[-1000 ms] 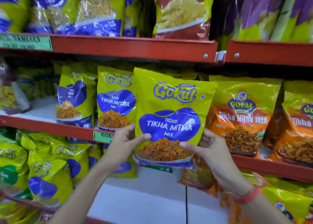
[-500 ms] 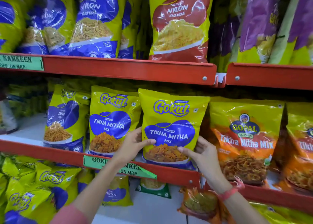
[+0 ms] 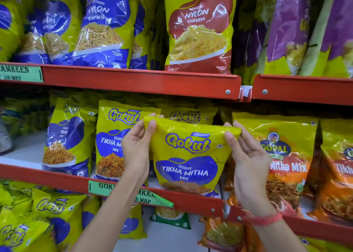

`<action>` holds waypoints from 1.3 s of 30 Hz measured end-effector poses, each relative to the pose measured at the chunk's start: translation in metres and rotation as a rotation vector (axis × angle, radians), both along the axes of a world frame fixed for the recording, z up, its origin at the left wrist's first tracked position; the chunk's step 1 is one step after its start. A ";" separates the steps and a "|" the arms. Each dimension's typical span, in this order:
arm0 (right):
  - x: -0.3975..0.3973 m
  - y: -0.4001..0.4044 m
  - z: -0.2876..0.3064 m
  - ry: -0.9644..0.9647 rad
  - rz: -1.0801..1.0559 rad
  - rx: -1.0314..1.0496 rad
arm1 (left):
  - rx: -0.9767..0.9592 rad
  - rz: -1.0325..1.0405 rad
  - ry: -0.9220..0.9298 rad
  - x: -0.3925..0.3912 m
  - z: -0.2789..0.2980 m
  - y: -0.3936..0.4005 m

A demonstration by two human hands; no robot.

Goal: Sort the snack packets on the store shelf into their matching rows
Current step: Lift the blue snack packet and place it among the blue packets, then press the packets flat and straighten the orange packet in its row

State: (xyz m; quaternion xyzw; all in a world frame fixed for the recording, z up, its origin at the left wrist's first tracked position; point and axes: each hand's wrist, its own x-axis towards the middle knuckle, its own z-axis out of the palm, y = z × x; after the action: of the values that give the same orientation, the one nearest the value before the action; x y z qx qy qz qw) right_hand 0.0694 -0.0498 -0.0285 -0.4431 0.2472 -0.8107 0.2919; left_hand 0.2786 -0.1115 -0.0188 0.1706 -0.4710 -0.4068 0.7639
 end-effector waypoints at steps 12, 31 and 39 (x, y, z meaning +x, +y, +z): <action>0.004 -0.025 0.023 0.150 -0.358 -0.019 | 0.105 0.134 -0.013 -0.008 0.026 -0.018; 0.023 -0.082 -0.073 1.437 -1.208 -0.031 | -0.454 0.954 -1.330 -0.031 -0.079 -0.049; 0.023 -0.068 -0.073 1.461 -1.083 0.035 | -0.449 0.859 -1.418 -0.024 -0.071 -0.047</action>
State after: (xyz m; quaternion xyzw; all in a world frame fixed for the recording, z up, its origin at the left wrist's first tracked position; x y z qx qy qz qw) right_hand 0.0919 -0.1176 -0.1014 -0.6654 0.5574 -0.3506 -0.3516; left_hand 0.2542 -0.1588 -0.0893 0.3930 -0.8010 0.2233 0.3926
